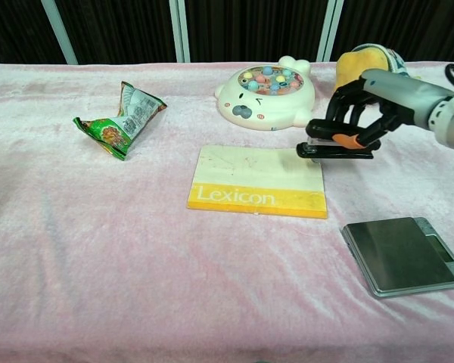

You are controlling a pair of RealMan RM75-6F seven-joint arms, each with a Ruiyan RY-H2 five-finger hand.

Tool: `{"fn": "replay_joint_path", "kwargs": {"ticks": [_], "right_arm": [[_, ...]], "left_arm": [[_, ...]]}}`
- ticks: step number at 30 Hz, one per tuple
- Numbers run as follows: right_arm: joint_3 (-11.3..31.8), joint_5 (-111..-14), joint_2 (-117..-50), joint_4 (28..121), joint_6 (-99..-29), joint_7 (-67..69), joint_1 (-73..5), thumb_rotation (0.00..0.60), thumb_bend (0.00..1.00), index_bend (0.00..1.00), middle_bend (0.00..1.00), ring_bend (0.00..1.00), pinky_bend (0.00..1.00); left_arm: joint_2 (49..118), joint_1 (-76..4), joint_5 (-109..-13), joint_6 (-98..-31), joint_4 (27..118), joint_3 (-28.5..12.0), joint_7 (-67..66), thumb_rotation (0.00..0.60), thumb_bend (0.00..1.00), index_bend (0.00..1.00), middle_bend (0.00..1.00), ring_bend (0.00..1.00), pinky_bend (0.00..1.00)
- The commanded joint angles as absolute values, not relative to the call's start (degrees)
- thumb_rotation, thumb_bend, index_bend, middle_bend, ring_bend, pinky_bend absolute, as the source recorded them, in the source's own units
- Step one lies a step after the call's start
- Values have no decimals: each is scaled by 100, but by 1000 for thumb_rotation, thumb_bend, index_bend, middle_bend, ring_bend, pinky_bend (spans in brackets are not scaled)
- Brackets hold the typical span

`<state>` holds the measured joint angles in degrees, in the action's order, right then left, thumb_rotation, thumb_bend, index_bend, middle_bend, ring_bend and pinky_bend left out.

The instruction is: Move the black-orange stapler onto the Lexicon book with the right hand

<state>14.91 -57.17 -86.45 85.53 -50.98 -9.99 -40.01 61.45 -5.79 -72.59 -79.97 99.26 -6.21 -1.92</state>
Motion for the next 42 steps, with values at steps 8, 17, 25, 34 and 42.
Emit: {"fn": "replay_joint_path", "kwargs": {"ticks": [8,17,25,34,42], "right_arm": [[1831,-4286,-9489,8792,-5530,-2318,-4700,600,406,588,494,462,162],[1909,-3850,-10094,8578,-5902,-2860,-5080,600,405,588,495,463,162],[1854,-3789,-10440,8168,-6058,-3053,-5208,600,404,588,487,463,163],[1871,-3849,-10466,8197,-6000,-2893,-5154,600,322,584,459,458,162],[1810,-3880,-10527,8108,-6019,-2943,-5150,600,303,482,362,412,162]], "left_arm": [[6139,-584,-7255,-7991,9958,-619,-218,600,307,193,29,0,6],[6126,-585,-7226,-7981,9975,-623,-222,600,308,193,29,0,6],[6103,-593,-7228,-7975,9999,-631,-207,600,307,193,29,0,6],[6100,-598,-7209,-7957,10007,-625,-229,600,308,192,29,0,6],[6101,-592,-7207,-7968,10002,-625,-221,600,307,190,29,0,6]]}}
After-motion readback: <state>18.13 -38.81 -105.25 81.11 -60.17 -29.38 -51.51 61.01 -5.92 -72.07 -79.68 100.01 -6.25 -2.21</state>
